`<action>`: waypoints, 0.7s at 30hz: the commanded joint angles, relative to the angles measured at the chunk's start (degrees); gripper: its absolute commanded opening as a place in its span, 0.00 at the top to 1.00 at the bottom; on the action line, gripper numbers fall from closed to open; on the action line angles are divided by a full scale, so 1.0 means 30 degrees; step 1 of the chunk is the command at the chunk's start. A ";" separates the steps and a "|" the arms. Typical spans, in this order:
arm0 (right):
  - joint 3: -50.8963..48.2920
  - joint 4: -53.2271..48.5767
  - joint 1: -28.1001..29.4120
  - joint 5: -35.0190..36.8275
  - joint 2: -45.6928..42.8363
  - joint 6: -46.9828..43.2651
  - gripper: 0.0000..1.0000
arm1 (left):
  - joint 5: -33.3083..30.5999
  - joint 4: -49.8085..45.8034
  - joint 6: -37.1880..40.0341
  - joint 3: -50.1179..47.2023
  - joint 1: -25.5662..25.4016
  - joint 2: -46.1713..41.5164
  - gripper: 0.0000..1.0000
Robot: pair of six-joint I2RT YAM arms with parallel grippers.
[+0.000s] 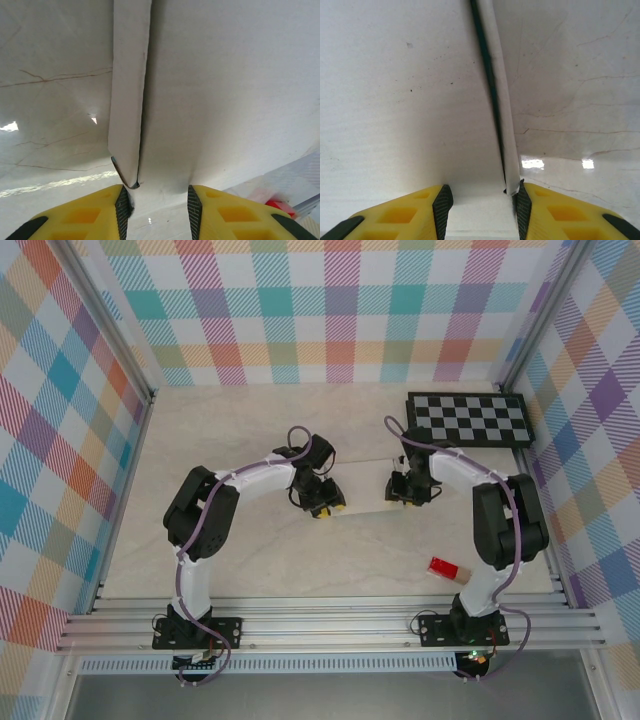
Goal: Fold the paper box
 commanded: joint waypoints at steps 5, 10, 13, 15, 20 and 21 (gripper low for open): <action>0.0786 -0.0468 0.0322 -0.1791 0.0839 -0.0521 0.59 | 0.2212 0.2589 -0.0631 0.0433 -0.0602 -0.0464 0.79; 0.1104 -0.0795 0.0340 -0.1673 0.1117 -0.0924 0.59 | 0.2289 0.2360 -0.0235 0.0577 -0.0699 -0.0402 0.88; 0.1353 -0.1006 0.0337 -0.1591 0.1343 -0.1158 0.59 | 0.2389 0.2314 -0.0140 0.0697 -0.0784 -0.0314 0.88; 0.1542 -0.1174 0.0336 -0.1513 0.1477 -0.1291 0.59 | 0.2492 0.2135 0.0044 0.0890 -0.0802 -0.0185 0.86; 0.1942 -0.1539 0.0325 -0.1163 0.1537 -0.1581 0.58 | 0.2128 0.0936 0.1240 0.1332 -0.0816 -0.0065 0.79; 0.1984 -0.1582 0.0332 -0.1098 0.1490 -0.1636 0.58 | 0.1834 0.0305 0.1910 0.1516 -0.0802 -0.0016 0.79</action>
